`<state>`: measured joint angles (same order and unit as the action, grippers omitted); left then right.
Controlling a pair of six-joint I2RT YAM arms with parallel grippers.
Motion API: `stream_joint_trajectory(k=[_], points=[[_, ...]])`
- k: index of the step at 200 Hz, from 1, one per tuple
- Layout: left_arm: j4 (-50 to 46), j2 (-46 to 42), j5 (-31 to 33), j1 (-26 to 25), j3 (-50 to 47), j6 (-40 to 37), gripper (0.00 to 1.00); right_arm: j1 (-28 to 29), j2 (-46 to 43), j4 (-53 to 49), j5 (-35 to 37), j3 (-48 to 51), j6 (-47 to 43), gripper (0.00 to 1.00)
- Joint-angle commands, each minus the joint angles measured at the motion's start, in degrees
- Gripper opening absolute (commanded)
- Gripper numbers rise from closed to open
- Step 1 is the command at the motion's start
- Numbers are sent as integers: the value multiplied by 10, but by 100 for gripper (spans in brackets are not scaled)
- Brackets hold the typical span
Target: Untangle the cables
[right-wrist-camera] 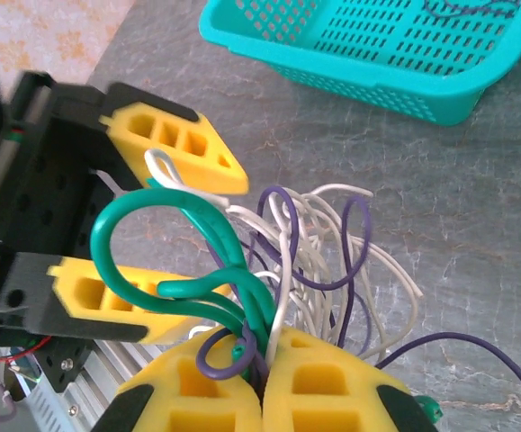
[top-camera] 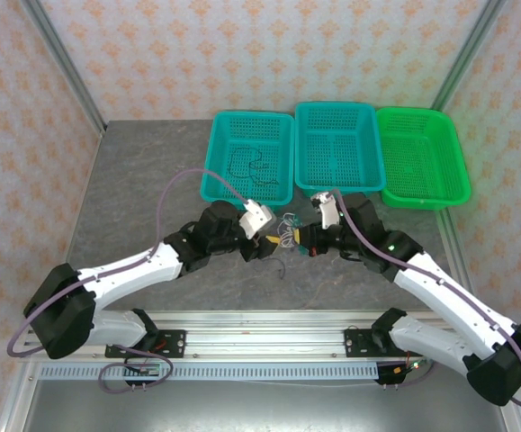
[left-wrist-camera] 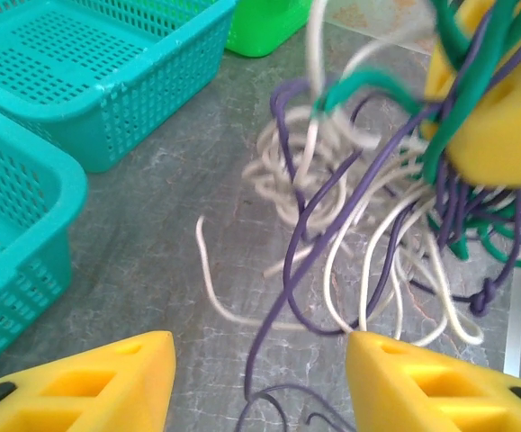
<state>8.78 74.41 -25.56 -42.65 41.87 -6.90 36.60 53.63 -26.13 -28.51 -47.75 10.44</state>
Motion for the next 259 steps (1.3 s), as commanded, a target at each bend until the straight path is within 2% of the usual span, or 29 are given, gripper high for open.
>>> stream_joint_trajectory(k=[1,26,39,48,67,92,107,124,142,152,164,181,201,221,233,244,259], points=[[106,29,-24,-3,-23,62,53,2,-19,49,-46,2,8,0],[182,70,-7,-3,-15,100,50,2,-9,69,-74,6,18,0],[189,89,7,-4,-1,104,39,2,-10,63,-65,3,18,0],[187,95,10,-4,5,105,30,3,-14,49,-36,1,18,0],[167,92,22,-4,12,106,14,2,-25,6,71,-2,19,0],[139,72,62,-4,3,113,0,2,-25,-12,175,22,40,0],[86,65,93,-3,17,117,0,2,-11,-5,213,42,62,0],[45,56,91,-3,27,121,0,2,15,0,266,62,85,4],[48,38,90,-4,15,131,0,1,43,-18,373,73,127,8],[40,26,96,-4,10,134,0,-2,54,-41,446,78,164,13],[29,9,103,-4,6,137,0,-18,57,-60,489,88,205,18],[18,-20,107,-4,-3,147,0,-56,46,-61,486,118,246,22],[15,-61,115,-3,-19,163,0,-96,30,-42,449,168,281,23],[18,-87,114,-3,-34,174,0,-103,21,-11,405,200,282,19],[7,-87,112,-3,-34,176,0,-103,3,27,349,215,257,20],[0,-84,113,-3,-35,178,0,-103,-25,66,296,225,236,26],[-3,-76,112,-4,-41,182,0,-95,-65,116,231,230,199,46]])
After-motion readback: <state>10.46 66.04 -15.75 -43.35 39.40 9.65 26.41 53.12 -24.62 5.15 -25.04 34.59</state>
